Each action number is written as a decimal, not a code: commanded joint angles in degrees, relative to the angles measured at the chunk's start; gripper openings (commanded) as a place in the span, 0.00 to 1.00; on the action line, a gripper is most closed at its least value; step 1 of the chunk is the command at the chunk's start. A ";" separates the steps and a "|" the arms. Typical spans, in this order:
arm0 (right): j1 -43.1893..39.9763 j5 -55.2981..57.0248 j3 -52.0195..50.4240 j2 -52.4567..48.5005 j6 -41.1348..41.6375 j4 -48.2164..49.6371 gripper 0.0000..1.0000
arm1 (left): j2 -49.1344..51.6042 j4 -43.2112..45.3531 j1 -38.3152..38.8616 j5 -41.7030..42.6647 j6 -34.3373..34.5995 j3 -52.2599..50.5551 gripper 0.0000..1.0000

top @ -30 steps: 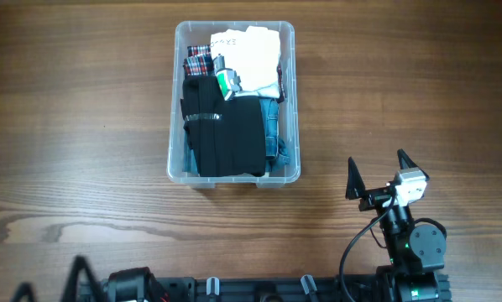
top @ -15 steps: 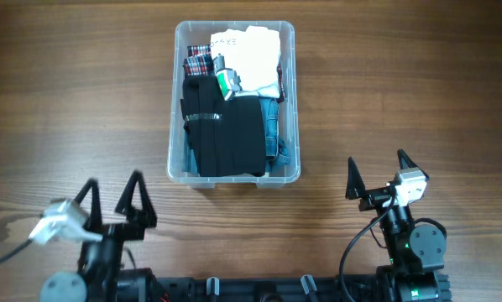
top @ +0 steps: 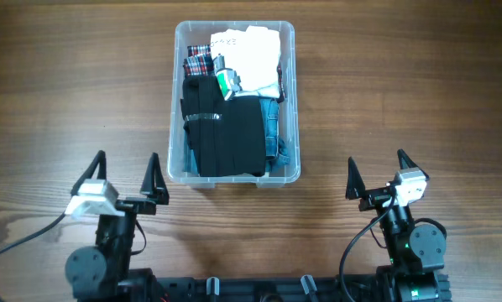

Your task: Pack container

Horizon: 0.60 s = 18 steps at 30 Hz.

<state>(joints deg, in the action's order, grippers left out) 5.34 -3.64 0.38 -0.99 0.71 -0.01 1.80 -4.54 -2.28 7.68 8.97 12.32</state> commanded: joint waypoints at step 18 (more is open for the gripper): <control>-0.22 -0.70 -0.09 0.39 -0.70 0.17 1.00 | -1.66 -3.48 0.33 1.03 -2.80 -8.68 1.00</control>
<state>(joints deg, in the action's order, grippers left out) 5.34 -3.64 0.38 -0.99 0.71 -0.01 0.86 -6.28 -2.28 8.05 7.53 4.32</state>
